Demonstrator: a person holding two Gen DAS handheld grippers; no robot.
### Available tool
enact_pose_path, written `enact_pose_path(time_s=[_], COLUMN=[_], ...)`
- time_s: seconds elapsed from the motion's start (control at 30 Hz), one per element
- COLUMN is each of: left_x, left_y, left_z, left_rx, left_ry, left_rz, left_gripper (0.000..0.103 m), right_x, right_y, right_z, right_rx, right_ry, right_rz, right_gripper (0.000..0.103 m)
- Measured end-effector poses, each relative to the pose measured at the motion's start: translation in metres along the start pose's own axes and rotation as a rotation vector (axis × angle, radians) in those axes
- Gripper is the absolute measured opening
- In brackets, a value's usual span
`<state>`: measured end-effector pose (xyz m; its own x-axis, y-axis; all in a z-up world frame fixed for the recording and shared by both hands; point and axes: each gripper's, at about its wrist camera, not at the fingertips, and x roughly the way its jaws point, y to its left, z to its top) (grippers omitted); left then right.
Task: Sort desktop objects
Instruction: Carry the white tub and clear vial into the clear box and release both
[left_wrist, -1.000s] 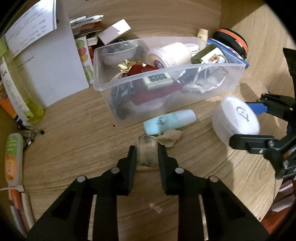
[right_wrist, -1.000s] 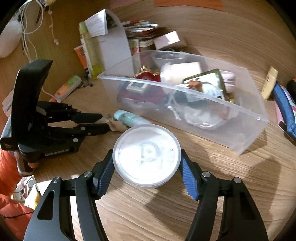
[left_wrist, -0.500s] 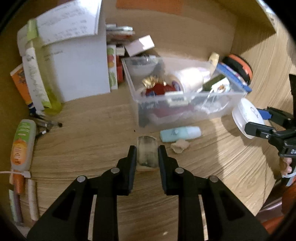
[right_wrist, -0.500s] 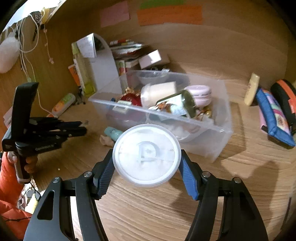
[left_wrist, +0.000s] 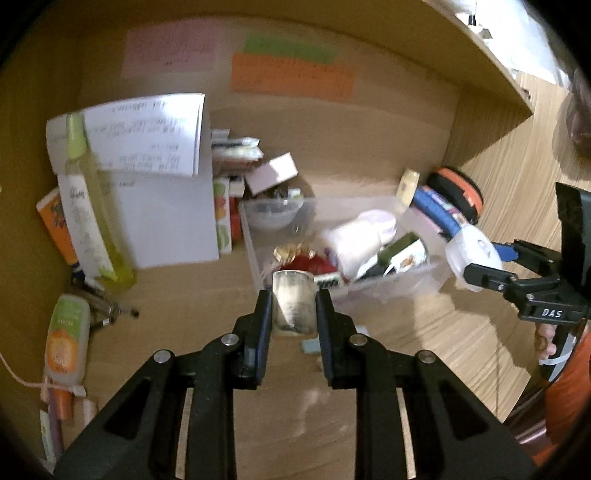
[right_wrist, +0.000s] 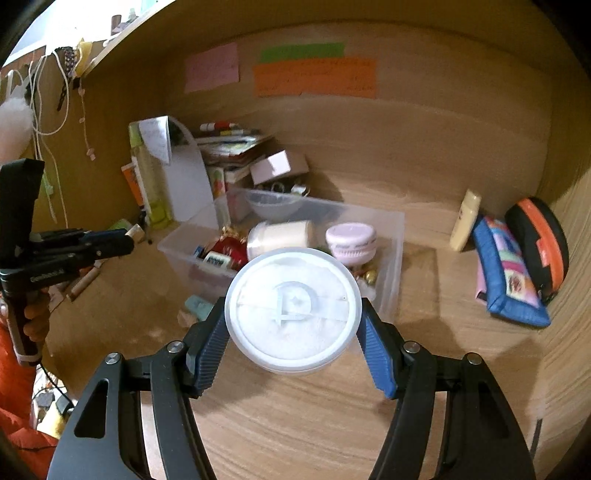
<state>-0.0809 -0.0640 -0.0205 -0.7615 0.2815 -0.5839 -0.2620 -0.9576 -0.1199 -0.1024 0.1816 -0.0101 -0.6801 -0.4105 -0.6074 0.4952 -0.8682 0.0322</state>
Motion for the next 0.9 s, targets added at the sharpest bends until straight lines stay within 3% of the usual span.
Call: enact_pose_path(time_s=[0.23, 0.43, 0.9], left_x=[0.006, 0.019, 0.067], left_y=[-0.006, -0.014, -0.021], left_z=[0.024, 0.036, 0.053], left_rx=[-0.007, 0.002, 0.004], left_ry=[-0.054, -0.048, 0.007], left_rz=[-0.026, -0.045, -0.033], left_gripper=[0.023, 0.023, 0.023], right_x=[-0.004, 0.000, 0.047], right_y=[-0.009, -0.014, -0.037], right_z=[0.021, 0.039, 0.054], right_rx=[0.014, -0.001, 0.065], right_ry=[-0.058, -0.090, -0.051], right_rz=[0.004, -0.008, -0.024], right_gripper=[0.063, 0.063, 0.063])
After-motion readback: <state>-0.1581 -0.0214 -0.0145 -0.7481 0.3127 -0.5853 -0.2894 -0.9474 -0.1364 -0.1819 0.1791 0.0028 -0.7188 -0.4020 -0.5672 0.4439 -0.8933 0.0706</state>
